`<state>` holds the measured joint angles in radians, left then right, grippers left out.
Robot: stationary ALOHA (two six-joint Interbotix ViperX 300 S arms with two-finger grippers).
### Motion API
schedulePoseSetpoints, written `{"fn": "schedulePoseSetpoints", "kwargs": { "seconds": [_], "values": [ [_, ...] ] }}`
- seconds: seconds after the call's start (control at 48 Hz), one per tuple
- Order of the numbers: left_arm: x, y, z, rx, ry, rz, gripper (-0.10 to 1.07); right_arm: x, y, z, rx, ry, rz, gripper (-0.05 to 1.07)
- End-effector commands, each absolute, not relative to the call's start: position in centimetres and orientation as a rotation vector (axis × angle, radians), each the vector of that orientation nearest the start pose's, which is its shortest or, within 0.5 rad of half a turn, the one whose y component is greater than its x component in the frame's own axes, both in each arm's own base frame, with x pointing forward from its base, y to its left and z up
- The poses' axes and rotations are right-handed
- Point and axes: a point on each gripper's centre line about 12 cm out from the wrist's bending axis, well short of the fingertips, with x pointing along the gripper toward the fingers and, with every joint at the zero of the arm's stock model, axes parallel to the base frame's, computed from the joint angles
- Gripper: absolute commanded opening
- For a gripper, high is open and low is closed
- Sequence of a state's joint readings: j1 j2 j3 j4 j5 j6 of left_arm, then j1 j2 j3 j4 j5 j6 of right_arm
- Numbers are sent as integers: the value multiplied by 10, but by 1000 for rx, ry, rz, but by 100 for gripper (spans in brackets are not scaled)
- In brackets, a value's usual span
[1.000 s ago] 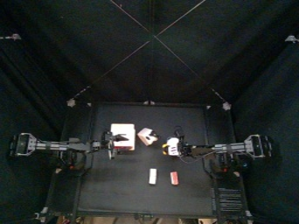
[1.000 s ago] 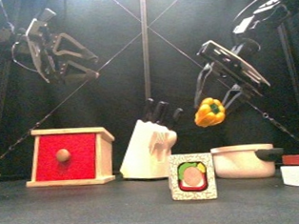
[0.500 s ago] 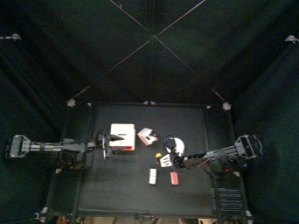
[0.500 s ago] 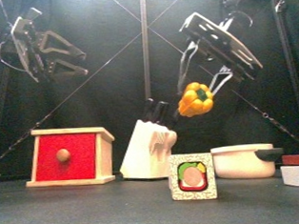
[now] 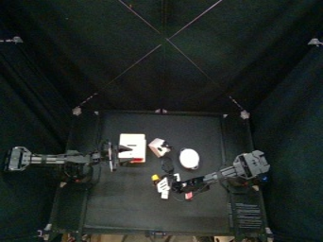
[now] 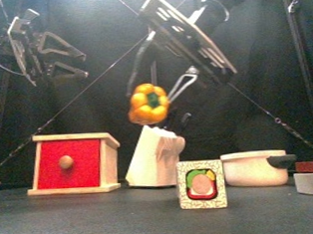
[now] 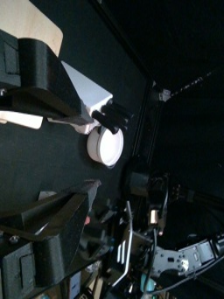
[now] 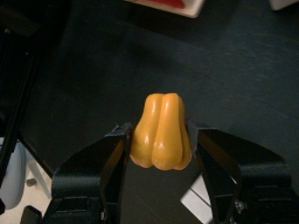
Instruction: Put squash left of sushi roll
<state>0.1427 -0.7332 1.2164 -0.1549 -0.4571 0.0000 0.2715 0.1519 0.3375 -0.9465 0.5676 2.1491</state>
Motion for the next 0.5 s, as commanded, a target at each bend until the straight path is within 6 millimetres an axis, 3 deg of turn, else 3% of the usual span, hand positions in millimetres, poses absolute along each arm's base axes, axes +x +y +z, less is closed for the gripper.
{"fn": "schedulePoseSetpoints", "kwargs": {
  "seconds": [0.0,0.208,0.333,0.479],
  "values": [
    [225,41,253,-137,-5,215,89,458,73,214,933,495,-590,80],
    [225,41,253,-136,-5,213,89,486,84,187,1021,510,-639,80],
    [225,41,253,-136,-5,212,89,505,92,179,1036,504,-635,80],
    [225,41,252,-134,-3,213,89,512,95,173,1042,503,-639,80]
  ]
}}
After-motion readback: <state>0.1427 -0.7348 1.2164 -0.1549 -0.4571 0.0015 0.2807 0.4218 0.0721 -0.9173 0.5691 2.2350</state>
